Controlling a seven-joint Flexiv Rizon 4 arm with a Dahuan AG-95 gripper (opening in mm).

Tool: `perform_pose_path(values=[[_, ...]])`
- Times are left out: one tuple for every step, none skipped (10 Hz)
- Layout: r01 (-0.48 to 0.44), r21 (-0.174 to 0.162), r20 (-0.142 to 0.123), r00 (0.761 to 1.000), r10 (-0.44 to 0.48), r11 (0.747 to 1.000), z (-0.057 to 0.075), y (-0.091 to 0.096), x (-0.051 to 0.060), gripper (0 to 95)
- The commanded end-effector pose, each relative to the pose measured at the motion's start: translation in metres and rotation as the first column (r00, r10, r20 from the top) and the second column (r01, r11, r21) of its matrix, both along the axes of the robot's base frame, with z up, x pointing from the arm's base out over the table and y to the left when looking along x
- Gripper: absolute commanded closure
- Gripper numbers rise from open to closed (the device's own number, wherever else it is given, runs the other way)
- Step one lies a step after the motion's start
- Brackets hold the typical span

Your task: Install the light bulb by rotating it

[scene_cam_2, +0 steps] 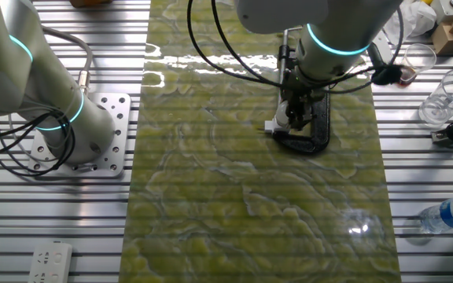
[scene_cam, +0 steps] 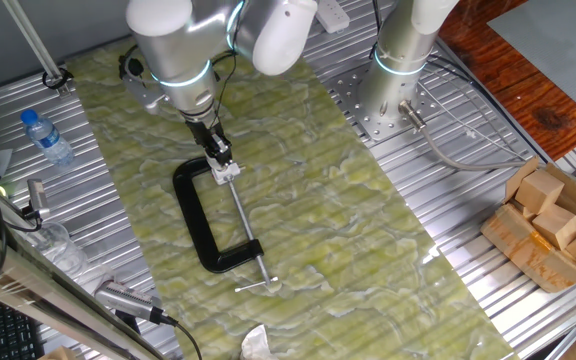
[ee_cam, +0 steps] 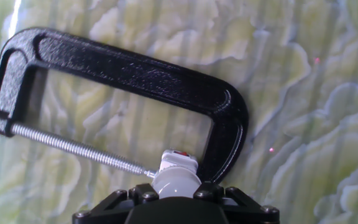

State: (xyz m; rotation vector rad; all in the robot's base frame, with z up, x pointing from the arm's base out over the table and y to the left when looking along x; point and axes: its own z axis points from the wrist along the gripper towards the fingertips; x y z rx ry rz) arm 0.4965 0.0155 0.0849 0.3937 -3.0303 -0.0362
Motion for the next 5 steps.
perform_pose_path(values=[[-0.024, -0.047, 0.003, 1.0, 0.024, 0.999, -0.0008, 0.0045, -0.0013, 95.0], [-0.023, -0.049, 0.005, 1.0, 0.023, 0.999, -0.0007, 0.004, -0.001, 95.0], [-0.022, -0.049, 0.005, 1.0, 0.022, 0.999, -0.0006, 0.0037, -0.0009, 95.0], [-0.02, -0.045, 0.007, 1.0, 0.021, 0.999, -0.0006, 0.0035, -0.0008, 95.0], [-0.016, -0.039, 0.009, 1.0, 0.017, 0.999, -0.0006, 0.0035, -0.0008, 95.0]])
